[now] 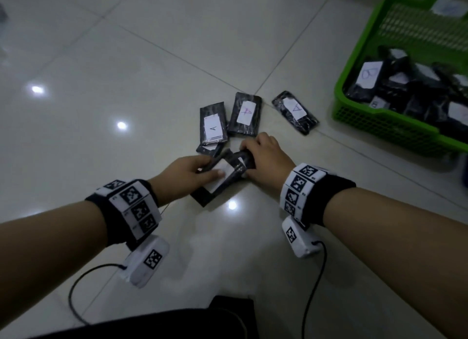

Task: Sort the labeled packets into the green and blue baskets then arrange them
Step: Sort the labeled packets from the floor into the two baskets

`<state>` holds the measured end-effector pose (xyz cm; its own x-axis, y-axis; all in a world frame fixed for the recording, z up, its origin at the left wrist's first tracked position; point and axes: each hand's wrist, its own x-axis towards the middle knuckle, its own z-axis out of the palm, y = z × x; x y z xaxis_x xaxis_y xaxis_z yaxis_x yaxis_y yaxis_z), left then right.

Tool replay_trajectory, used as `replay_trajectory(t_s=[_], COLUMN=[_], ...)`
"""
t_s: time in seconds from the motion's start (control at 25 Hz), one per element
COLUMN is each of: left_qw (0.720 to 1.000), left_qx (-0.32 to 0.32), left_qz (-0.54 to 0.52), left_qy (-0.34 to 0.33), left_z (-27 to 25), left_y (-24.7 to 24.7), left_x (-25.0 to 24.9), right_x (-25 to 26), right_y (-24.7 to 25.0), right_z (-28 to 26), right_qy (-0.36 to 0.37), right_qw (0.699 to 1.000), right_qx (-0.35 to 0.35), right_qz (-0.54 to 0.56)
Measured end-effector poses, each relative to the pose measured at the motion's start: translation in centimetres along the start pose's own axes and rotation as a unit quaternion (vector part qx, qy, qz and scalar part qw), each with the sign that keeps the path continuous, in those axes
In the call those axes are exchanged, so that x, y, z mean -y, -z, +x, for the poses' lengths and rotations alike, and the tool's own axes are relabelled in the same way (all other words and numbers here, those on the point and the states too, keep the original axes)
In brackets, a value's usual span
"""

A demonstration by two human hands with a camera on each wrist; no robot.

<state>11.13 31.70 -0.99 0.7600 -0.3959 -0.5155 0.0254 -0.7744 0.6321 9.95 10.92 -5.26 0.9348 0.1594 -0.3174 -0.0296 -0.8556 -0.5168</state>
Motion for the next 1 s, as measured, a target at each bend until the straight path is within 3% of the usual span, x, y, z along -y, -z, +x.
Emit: replay_trajectory(t_s=[0.12,0.24,0.44,0.68,0.84,1.0], left_qw=[0.972,0.954,0.963,0.956,0.959,0.967], left_qx=[0.007,0.009,0.025,0.048,0.015,-0.062], left_qz=[-0.228,-0.296,-0.269,-0.276,-0.25,-0.209], left_qy=[0.06,0.055,0.004,-0.09,-0.129,-0.13], left_z=[0.5,1.6,4.0,8.2,11.1,13.8], left_y=[0.6,0.8,2.9,3.5,-1.7,-9.7], left_x=[-0.5,-2.6,-10.3,-24.6,-32.5,-34.8], right_x=[-0.7,-2.3,-5.5,-12.2,-19.3,-25.4], right_y=[0.7,2.4,8.9,21.5,26.4,26.6], right_z=[-0.3,-1.3,-3.6,-9.8,-15.2,-17.7], right_qy=[-0.036,-0.08,-0.112,-0.158,-0.21,-0.246], right_qw=[0.995,0.976,0.929,0.873,0.805,0.712], right_qx=[0.007,0.01,-0.043,-0.129,-0.216,-0.331], right_qz=[0.09,0.201,0.35,0.442,0.511,0.569])
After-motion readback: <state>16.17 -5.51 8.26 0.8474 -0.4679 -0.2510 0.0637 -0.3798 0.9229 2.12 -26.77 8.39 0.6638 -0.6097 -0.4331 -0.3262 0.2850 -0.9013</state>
